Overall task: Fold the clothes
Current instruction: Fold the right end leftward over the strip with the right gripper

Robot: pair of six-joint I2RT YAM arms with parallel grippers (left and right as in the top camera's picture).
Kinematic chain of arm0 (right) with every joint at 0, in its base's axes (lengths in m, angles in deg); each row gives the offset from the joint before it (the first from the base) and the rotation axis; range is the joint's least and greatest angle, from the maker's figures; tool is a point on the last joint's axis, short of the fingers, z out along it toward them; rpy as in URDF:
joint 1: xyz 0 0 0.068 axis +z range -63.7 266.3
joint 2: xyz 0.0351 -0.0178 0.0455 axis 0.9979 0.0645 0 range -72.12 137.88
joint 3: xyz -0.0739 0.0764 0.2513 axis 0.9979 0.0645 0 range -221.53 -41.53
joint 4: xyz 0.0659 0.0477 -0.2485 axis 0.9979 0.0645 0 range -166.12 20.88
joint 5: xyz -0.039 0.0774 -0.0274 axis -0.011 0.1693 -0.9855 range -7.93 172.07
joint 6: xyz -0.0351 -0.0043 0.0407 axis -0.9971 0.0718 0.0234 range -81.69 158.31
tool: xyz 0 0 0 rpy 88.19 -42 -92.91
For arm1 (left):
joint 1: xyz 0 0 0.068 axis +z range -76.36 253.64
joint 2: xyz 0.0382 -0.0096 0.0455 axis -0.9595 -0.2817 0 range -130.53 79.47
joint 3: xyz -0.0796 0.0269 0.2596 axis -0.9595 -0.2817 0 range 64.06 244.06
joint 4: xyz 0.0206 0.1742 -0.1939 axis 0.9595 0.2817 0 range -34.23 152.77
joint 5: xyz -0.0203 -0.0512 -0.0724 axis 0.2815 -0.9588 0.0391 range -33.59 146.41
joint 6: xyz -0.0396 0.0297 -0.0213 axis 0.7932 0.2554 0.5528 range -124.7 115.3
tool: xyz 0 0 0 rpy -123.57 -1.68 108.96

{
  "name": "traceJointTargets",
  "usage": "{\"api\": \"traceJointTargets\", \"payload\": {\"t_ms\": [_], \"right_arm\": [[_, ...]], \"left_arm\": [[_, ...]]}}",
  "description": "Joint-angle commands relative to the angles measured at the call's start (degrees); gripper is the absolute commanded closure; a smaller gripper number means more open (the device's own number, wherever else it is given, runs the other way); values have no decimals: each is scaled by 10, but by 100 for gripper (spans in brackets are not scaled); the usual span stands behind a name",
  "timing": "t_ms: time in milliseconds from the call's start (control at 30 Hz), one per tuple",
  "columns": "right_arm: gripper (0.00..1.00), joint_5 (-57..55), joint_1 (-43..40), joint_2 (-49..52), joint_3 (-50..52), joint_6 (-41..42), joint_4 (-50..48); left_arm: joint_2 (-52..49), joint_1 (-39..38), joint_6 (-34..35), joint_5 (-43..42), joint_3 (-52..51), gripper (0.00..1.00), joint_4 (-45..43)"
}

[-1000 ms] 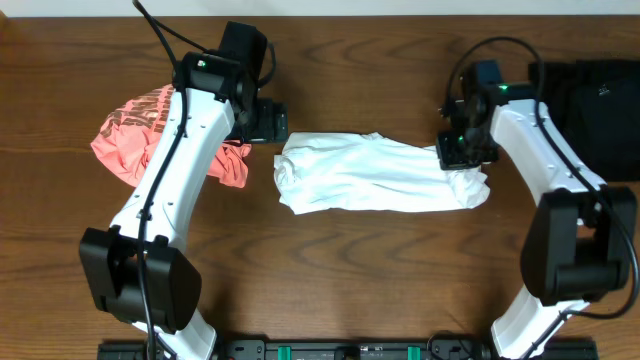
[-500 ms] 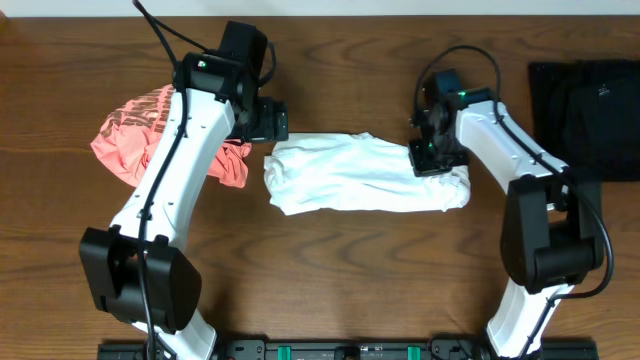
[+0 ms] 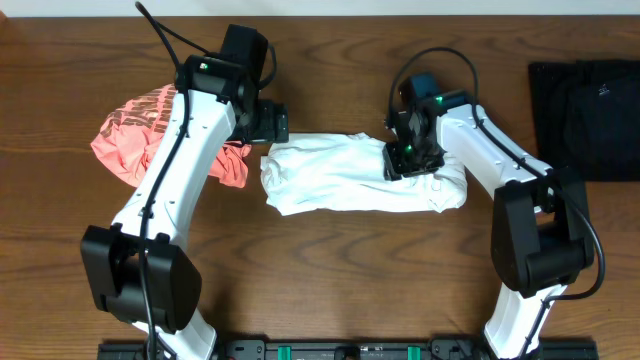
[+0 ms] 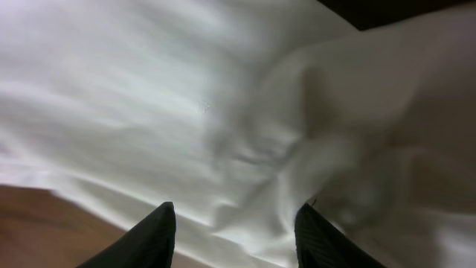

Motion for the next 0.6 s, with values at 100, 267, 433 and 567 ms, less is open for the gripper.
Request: {"api": "traceJointTargets", "payload": {"t_ms": [100,267,433,567], "right_arm": [[51,82,9,2,-57,-23,2],[53,57,14,2,-103,-40,44],[54,-42,13,0,-136,-8,125],[55,-78,13,-1,-137,-5,180]], "left_arm": [[3,1,-5,1,-3,2,-5],[3,1,-5,1,-3,2,-7],[3,2,-8,1,-3,2,-9],[3,4,-26,6,-1,2,-15]]}}
